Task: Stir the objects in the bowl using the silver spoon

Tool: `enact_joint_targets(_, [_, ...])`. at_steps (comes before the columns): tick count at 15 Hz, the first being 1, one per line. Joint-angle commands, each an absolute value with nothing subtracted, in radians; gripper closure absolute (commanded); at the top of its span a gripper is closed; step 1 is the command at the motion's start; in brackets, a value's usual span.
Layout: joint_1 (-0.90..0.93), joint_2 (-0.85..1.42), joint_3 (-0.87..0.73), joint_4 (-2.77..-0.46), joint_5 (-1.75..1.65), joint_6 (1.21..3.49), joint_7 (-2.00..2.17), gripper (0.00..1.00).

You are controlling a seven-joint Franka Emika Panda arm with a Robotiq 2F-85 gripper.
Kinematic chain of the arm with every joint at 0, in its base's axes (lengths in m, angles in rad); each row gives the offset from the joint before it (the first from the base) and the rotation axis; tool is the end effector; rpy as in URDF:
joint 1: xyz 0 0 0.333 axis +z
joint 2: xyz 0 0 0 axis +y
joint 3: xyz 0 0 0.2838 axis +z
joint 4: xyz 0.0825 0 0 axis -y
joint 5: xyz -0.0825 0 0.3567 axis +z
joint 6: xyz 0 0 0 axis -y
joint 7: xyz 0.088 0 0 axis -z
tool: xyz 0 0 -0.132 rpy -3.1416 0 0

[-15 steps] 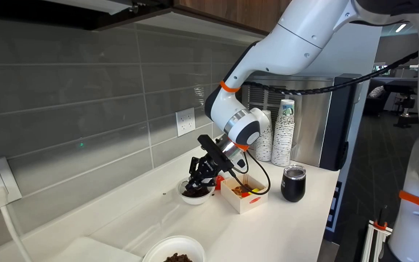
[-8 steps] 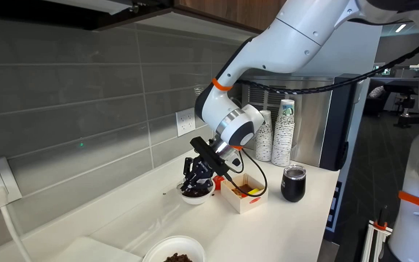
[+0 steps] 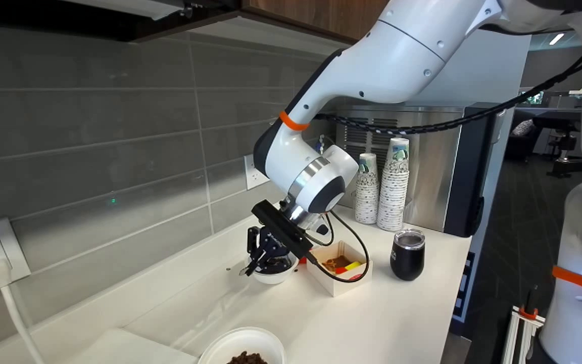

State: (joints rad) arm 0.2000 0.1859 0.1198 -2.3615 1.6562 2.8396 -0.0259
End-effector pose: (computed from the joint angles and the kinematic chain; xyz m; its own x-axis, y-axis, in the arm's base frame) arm 0.4727 0.1112 0.2187 0.4105 -0.8617 -0.2983 -0.8037 -0.1874 -0.5648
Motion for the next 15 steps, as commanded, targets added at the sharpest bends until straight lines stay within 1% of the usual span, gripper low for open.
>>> enact_joint_targets(1, [0.213,0.183,0.119,-2.364,1.655,2.926,-0.046,0.99])
enact_joint_targets(4, [0.213,0.202,0.12,-2.357,1.65,2.965,-0.047,0.99])
enact_joint_targets(9, [0.214,0.256,0.121,-2.338,1.639,2.959,-0.043,0.99])
enact_joint_targets(12, [0.215,0.251,0.119,-2.339,1.642,2.963,-0.053,0.99])
enact_joint_targets(13, [0.215,0.248,0.119,-2.34,1.64,2.965,-0.05,0.71])
enact_joint_targets(14, [0.215,0.244,0.119,-2.341,1.639,2.968,-0.048,0.7])
enact_joint_targets(15, [0.215,0.244,0.118,-2.341,1.638,2.967,-0.048,0.64])
